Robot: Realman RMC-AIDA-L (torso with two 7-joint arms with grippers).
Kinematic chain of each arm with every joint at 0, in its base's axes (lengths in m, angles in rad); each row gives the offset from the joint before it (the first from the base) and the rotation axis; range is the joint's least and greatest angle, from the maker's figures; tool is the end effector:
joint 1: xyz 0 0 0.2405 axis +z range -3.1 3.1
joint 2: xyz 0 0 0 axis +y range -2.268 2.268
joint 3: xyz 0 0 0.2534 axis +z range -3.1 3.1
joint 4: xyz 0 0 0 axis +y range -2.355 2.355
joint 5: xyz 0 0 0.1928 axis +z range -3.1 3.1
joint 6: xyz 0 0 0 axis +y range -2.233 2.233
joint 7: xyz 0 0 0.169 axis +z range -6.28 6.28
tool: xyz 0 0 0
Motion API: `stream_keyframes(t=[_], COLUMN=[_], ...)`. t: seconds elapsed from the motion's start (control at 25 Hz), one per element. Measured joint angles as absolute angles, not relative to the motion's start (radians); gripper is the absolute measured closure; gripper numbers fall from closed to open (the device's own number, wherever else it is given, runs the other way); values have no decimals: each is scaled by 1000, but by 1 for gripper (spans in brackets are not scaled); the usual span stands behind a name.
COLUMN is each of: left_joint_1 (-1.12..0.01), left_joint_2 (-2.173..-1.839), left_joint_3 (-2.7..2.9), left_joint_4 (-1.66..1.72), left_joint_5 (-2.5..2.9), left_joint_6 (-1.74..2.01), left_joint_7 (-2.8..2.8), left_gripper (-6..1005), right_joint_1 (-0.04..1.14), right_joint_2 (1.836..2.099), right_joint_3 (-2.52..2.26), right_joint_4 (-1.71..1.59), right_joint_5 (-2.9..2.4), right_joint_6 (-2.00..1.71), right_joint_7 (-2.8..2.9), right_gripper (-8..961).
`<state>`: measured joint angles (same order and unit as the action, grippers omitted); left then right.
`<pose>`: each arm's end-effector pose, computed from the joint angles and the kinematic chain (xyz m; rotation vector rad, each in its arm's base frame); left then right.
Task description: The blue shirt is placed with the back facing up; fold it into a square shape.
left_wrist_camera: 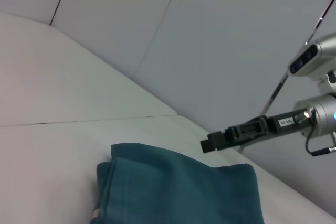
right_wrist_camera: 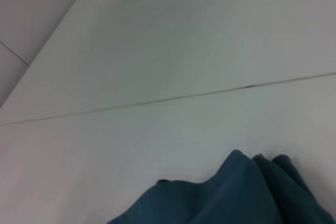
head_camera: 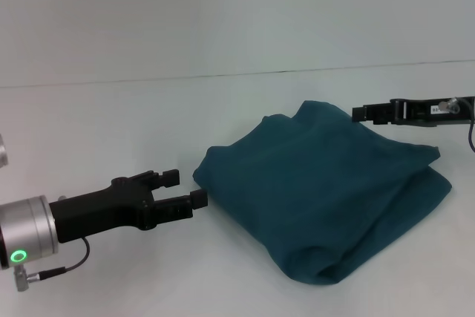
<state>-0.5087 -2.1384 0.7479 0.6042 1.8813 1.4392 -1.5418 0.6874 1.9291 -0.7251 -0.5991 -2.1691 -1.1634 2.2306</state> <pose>-0.2314 0.3253 -0.0485 -2.5920 -0.9597 -0.8465 0.2742 0.4130 0.0316 -2.1600 1.4845 0.4562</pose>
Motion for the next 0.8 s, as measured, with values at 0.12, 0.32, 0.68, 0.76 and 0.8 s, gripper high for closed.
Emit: stream_keyframes(t=[0.12, 0.32, 0.68, 0.76, 0.8], left_joint_1=[-512, -527, -556, -557, -558], left_joint_2=[-2141, -2146, -2146, -2146, -2146], left_joint_3=[747, 738, 738, 738, 739], left_joint_4=[604, 604, 604, 604, 604], left_joint_5=[1880, 1878, 1878, 1878, 1878], left_joint_6=[1425, 1390, 1365, 1358, 1353], left_joint_7=[-1544, -1553, -1564, -1565, -1567], left_gripper=[125, 125, 124, 124, 124], right_joint_1=[674, 652, 612, 608, 605], right_joint_2=[1924, 1903, 1878, 1877, 1877], right_joint_3=[-726, -718, -708, -705, -704], right_joint_4=[-603, -606, -616, -621, -625], right_joint_5=[-2169, -2170, -2163, -2164, -2165], right_joint_6=[-1173, -1212, -1275, -1279, -1283], right_joint_7=[2230, 2227, 2226, 2226, 2226], right_gripper=[340, 341, 341, 342, 342])
